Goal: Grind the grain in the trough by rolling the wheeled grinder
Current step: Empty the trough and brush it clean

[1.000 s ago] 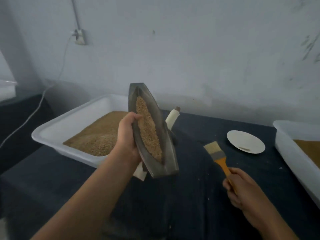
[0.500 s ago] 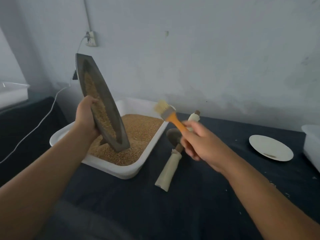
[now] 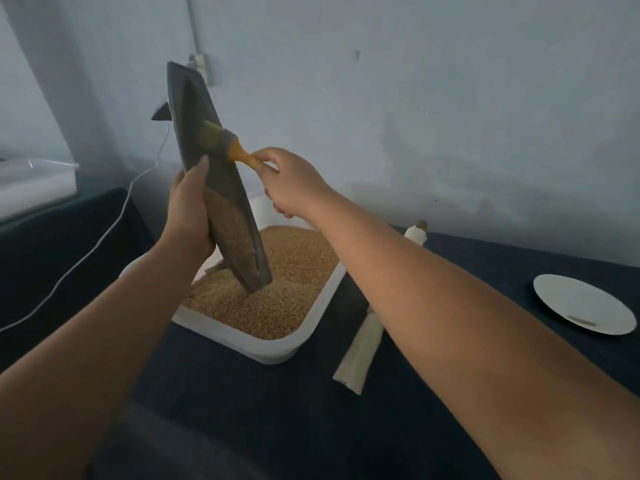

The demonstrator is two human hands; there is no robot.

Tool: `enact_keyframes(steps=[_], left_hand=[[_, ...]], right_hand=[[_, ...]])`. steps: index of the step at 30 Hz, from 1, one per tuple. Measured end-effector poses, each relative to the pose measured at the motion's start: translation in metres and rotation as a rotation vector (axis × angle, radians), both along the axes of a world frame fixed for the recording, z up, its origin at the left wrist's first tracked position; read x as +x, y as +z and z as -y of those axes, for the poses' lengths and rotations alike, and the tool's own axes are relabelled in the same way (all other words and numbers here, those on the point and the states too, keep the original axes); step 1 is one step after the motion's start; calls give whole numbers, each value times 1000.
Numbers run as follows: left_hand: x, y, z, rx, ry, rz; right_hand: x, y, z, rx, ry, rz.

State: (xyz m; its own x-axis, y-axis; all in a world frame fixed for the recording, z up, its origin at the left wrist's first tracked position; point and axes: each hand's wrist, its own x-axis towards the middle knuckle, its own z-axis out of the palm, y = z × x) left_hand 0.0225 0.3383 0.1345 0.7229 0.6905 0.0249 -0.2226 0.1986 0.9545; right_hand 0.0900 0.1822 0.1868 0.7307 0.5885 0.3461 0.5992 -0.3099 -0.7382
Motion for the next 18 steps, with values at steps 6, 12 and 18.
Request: enact_keyframes(steps=[6, 12, 18], left_hand=[[7, 11, 0, 14, -48, 39], [7, 10, -10, 192, 7, 139], [5, 16, -7, 460, 35, 189]], right_hand=[[-1, 4, 1, 47, -37, 61], [5, 6, 43, 123, -54, 171], [4, 11, 53, 234, -75, 232]])
